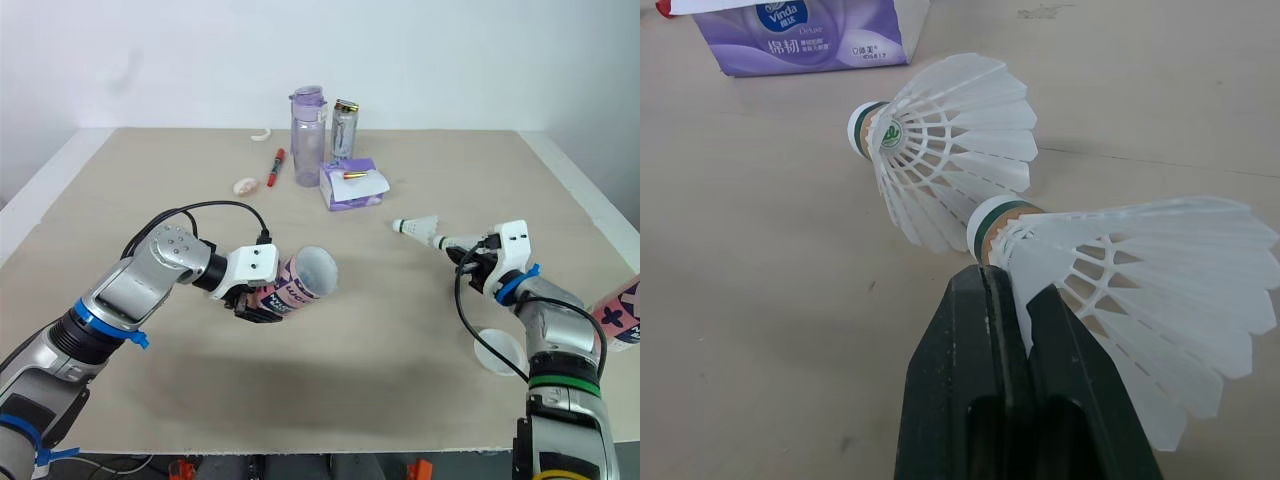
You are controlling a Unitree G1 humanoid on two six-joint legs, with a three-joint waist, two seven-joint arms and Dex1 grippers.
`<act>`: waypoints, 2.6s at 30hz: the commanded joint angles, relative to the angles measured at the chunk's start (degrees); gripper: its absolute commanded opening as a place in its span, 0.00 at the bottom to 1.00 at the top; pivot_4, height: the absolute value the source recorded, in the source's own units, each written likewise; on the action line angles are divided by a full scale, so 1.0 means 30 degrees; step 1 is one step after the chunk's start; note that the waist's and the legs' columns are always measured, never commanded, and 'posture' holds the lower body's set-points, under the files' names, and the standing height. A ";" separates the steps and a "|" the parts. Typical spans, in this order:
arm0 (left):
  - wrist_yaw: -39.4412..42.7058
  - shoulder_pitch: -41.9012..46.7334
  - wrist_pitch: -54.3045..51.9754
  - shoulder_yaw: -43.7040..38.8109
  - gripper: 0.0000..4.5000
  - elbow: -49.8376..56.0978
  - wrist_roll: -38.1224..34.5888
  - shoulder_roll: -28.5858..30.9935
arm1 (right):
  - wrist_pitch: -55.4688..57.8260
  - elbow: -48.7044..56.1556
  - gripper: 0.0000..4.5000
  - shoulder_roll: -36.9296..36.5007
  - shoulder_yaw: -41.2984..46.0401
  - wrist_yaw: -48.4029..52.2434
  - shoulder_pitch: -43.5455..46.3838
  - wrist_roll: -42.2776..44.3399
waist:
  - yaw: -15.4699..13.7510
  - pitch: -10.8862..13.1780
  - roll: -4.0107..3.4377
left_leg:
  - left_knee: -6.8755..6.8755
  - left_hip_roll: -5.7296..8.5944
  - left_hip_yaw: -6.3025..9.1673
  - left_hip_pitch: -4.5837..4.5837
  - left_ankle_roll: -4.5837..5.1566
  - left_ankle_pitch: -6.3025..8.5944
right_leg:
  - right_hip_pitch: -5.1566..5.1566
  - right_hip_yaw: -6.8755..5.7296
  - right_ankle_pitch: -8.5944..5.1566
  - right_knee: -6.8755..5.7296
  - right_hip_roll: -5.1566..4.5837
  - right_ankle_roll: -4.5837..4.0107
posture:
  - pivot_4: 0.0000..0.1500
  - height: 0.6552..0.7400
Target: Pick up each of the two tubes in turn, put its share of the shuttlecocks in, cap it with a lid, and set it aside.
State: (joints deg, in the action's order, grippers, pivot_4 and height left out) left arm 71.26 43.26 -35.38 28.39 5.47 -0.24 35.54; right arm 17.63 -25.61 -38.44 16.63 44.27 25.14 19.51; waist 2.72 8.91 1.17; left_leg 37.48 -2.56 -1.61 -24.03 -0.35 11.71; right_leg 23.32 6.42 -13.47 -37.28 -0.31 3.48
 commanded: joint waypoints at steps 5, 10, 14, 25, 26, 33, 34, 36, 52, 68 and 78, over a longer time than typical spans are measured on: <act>-0.0187 -0.0177 0.0036 0.0356 0.78 -0.0977 0.0641 0.0430 | -0.1503 1.5501 0.02 -0.3978 0.0526 0.3644 -0.1399 0.2283 | -0.0003 0.0005 -0.0100 | 0.0001 0.0002 0.0011 0.0014 0.0001 0.0000 | 0.0003 -0.0003 0.0008 -0.0001 0.0008 0.0009 | 1.00 1.00; -0.0097 0.0030 0.0163 0.0432 0.78 -0.1258 0.0643 0.0287 | -0.1916 1.9068 0.02 -0.4512 -0.1852 0.5006 -0.1832 0.2142 | -0.0004 0.0013 -0.0056 | -0.0002 -0.0003 0.0007 0.0018 0.0000 0.0000 | 0.0011 0.0000 0.0002 -0.0001 0.0004 -0.0003 | 1.00 1.00; -0.0127 0.0112 0.0071 0.0384 0.78 -0.1246 0.0589 0.0129 | -0.2277 1.9747 0.02 -0.4455 -0.2775 0.5138 -0.2212 0.1650 | -0.0004 0.0023 -0.0020 | -0.0002 -0.0006 0.0008 0.0010 -0.0001 0.0000 | 0.0015 -0.0006 -0.0007 0.0007 -0.0006 -0.0015 | 1.00 1.00; -0.0203 -0.0067 -0.0159 0.0360 0.78 -0.0938 0.0553 0.0115 | -0.4515 1.9053 0.17 -0.4686 -0.5087 0.6434 -0.2069 -0.0615 | -0.0028 0.0032 0.0000 | 0.0004 0.0001 0.0000 -0.0004 -0.0001 0.0000 | 0.0026 -0.0020 -0.0007 0.0013 -0.0037 -0.0018 | 1.00 1.00; -0.0226 -0.0096 -0.0201 0.0341 0.78 -0.0906 0.0537 0.0115 | -0.4547 1.8928 0.29 -0.4742 -0.5301 0.6578 -0.1709 -0.0766 | -0.0027 0.0032 0.0000 | 0.0005 0.0000 -0.0003 -0.0004 -0.0001 0.0000 | 0.0026 -0.0020 -0.0007 0.0014 -0.0038 -0.0018 | 1.00 1.00; -0.0346 -0.0270 -0.0331 0.0334 0.78 -0.0706 0.0548 0.0132 | -0.3551 1.8566 0.71 -0.4373 -0.5181 0.6337 -0.0262 0.0104 | -0.0040 0.0035 0.0005 | 0.0003 -0.0003 -0.0002 -0.0009 -0.0001 0.0000 | 0.0036 -0.0025 -0.0011 0.0014 -0.0038 -0.0027 | 1.00 1.00; -0.0364 -0.0257 -0.0320 0.0342 0.78 -0.0741 0.0558 0.0108 | -0.2874 1.8339 0.81 -0.4097 -0.4765 0.5855 -0.0221 0.0598 | -0.0042 0.0034 0.0006 | 0.0002 -0.0002 -0.0002 -0.0014 -0.0001 0.0000 | 0.0035 -0.0025 -0.0016 0.0014 -0.0038 -0.0031 | 1.00 1.00; -0.0401 -0.0221 -0.0320 0.0353 0.78 -0.0785 0.0568 0.0049 | -0.0062 1.6611 0.98 -0.3327 -0.2871 0.3780 -0.0742 0.1886 | -0.0051 0.0034 0.0027 | -0.0001 -0.0004 0.0003 -0.0022 -0.0001 0.0000 | 0.0031 -0.0025 -0.0019 0.0014 -0.0038 -0.0035 | 1.00 1.00; -0.0536 -0.0291 -0.0458 0.0434 0.78 -0.0471 0.0547 0.0092 | 0.0746 0.3674 0.98 -0.0361 -0.1131 0.0390 0.1437 0.1181 | -0.0028 0.0013 0.0063 | -0.0006 0.0008 -0.0009 -0.0022 0.0006 -0.0004 | 0.0013 -0.0016 -0.0008 0.0028 -0.0036 -0.0019 | 1.00 1.00; -0.0645 -0.0564 -0.0411 0.0359 0.78 -0.0322 0.0764 0.0678 | -0.1865 -0.4710 0.98 0.1259 -0.1649 0.0658 0.4695 -0.0256 | 0.0023 0.0017 0.0047 | -0.0010 0.0002 -0.0002 -0.0017 0.0007 -0.0005 | 0.0005 0.0002 0.0000 0.0027 -0.0002 -0.0011 | 1.00 1.00; -0.0712 -0.0498 -0.0408 0.0348 0.78 -0.0406 0.0703 0.0696 | -0.3030 -0.8196 0.98 0.2722 -0.2370 0.1054 0.7117 -0.1407 | 0.0134 0.0018 0.0037 | -0.0013 -0.0007 -0.0002 0.0006 0.0013 -0.0009 | 0.0005 0.0005 0.0027 0.0017 0.0017 -0.0028 | 1.00 1.00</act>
State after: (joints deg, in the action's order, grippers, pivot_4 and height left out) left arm 70.46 42.76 -35.96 28.32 6.56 -0.43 36.51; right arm 9.78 -49.37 -30.10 9.14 47.47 44.03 15.56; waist 3.12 8.96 1.28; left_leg 37.45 -2.57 -1.61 -24.01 -0.31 11.68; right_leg 23.33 6.44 -13.39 -37.23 -0.25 3.40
